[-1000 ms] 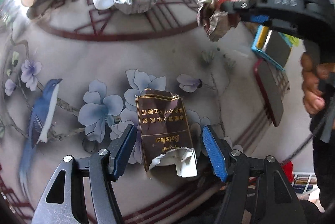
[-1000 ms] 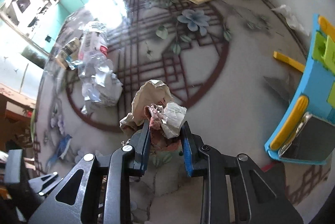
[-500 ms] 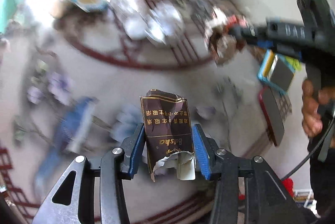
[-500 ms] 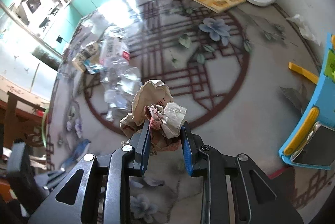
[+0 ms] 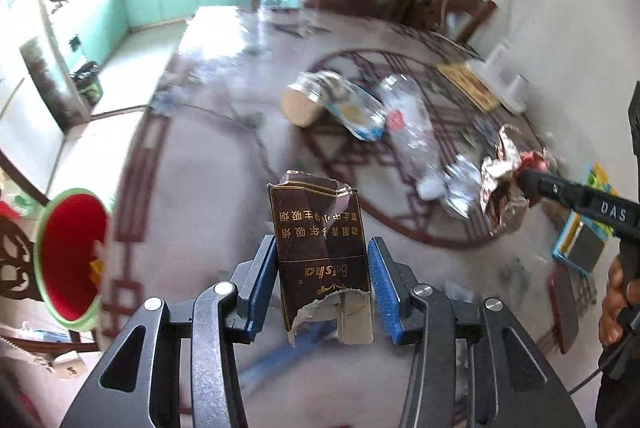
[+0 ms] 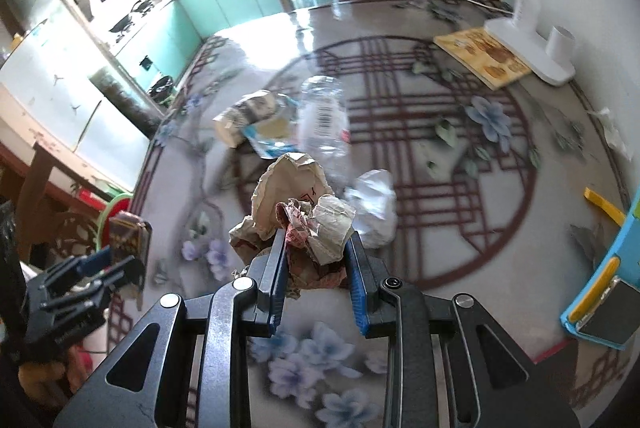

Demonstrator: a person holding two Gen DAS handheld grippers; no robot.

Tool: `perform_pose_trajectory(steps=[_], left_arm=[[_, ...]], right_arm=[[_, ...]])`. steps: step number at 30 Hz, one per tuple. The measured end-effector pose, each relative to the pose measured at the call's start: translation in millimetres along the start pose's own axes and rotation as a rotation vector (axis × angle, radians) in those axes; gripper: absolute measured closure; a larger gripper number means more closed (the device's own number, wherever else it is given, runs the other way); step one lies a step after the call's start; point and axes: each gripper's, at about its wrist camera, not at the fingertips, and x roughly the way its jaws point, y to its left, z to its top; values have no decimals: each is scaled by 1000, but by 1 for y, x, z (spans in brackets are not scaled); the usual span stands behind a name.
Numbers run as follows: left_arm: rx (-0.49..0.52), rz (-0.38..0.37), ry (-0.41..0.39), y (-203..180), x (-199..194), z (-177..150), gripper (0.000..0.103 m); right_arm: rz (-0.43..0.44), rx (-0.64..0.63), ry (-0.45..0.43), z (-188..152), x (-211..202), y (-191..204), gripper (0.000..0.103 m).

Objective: Collect trash
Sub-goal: 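Lift both held items and carry them toward the red bin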

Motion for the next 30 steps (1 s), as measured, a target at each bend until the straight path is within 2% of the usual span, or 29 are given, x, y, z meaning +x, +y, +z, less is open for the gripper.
perform_pose_trajectory(steps=[6,21,30], left_arm=[[-8,27,-48,27,-19,0,59],[-66,31,-61,108,-36,-9,59],[-119,60,-69,158,-36,-6,59]], right_arm=[[6,-34,-8,4,5,35,77],[-5,-74,-6,6,23,111,77],[3,-112,7,13,36,152,76]])
